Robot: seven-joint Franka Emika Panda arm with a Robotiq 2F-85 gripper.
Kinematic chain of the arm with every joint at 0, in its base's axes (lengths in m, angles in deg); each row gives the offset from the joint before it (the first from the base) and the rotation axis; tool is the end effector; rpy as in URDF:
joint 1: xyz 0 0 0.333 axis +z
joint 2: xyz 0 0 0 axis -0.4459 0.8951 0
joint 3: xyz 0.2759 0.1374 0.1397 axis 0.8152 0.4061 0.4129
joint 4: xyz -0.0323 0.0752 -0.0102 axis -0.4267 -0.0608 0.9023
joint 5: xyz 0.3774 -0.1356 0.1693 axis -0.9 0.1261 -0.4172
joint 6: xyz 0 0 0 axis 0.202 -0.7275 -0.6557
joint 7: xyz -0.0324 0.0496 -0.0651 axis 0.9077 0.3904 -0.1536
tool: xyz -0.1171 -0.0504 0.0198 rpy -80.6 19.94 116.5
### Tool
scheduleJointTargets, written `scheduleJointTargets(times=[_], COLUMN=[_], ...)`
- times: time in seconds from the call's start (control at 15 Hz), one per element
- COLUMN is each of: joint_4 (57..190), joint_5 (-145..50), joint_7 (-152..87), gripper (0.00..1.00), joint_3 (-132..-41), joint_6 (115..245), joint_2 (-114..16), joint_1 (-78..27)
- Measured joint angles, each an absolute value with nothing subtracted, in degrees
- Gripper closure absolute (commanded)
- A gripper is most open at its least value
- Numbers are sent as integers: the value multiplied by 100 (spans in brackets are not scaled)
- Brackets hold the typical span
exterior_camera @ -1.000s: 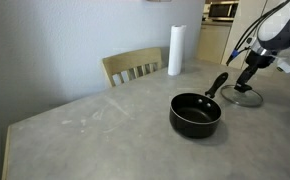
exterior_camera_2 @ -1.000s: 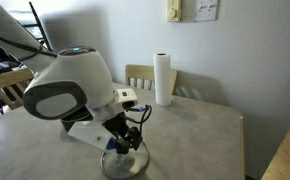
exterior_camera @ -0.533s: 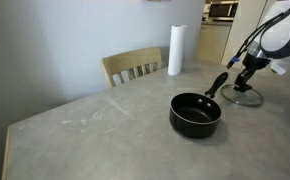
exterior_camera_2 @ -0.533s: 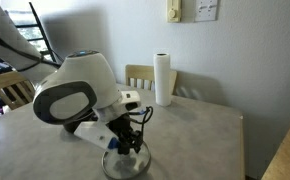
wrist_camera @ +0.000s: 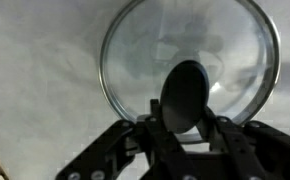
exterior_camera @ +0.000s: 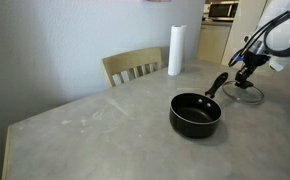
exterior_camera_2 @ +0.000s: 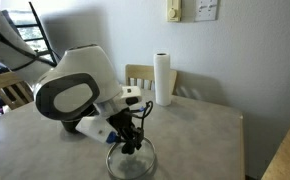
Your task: Pick up the lid from the table and put it on the black pot.
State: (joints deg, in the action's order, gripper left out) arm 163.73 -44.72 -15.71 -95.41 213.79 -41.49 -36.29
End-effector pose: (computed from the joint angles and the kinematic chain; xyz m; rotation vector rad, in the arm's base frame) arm 0.5279 -0.2245 0.1464 2.9482 -0.0791 0.2470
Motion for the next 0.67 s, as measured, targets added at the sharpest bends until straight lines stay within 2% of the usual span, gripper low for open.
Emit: scheduleJointTargets(times=[0.4,0.67], joint_4=[16404,16499], joint_5=[-3536,-2971], joint_7=[-1906,-1863], gripper=[86,88], joint_3=[-10067,-10028], joint_6=[21012,20576], joint_2=[-4868,-5710], joint_1=[-3261,-3232])
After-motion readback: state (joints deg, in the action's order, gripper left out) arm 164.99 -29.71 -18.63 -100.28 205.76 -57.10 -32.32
